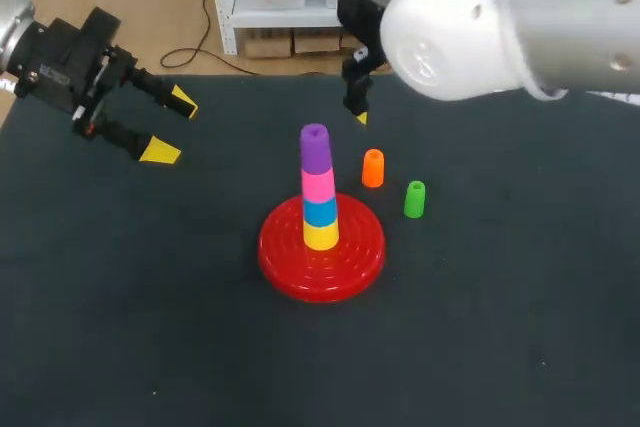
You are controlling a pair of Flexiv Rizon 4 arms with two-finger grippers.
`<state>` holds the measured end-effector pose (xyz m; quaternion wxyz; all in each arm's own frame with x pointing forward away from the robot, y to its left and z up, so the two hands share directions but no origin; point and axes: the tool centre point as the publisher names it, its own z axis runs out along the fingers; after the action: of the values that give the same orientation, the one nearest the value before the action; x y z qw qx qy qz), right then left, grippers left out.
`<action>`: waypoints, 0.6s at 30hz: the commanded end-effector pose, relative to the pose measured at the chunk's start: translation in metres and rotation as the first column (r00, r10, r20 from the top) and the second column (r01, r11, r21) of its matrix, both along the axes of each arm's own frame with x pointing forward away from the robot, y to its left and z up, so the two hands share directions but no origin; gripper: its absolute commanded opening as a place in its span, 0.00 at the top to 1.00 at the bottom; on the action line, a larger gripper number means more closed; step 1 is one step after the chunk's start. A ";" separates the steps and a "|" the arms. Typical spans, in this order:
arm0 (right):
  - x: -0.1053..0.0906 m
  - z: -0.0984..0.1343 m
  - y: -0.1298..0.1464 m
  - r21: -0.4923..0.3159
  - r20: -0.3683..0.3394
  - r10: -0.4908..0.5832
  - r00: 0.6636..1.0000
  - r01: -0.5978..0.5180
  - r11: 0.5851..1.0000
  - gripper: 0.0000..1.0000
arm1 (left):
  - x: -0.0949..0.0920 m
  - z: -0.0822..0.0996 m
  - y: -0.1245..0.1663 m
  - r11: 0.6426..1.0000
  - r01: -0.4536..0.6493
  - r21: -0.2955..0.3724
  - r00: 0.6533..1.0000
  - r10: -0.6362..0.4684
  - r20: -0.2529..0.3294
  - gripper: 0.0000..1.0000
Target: Pick up and stack the cylinders on the red base in this order: pink,purple,orange,green
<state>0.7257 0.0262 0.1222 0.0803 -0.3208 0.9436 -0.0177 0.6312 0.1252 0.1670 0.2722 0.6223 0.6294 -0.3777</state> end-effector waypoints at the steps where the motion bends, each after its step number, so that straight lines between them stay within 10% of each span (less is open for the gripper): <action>1: 0.026 -0.034 0.010 -0.019 -0.072 0.008 0.997 -0.010 1.000 0.00 | 0.001 -0.001 0.000 1.000 0.003 -0.001 1.000 -0.003 0.000 0.00; 18: 0.009 -0.070 0.004 0.011 -0.124 0.014 0.992 -0.013 1.000 0.00 | 0.001 -0.001 0.000 1.000 0.003 -0.001 1.000 -0.003 0.000 0.00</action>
<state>0.7447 0.0349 0.0516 0.0130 -0.3273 0.9448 0.0052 0.6312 0.1253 0.1670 0.2722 0.6222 0.6294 -0.3777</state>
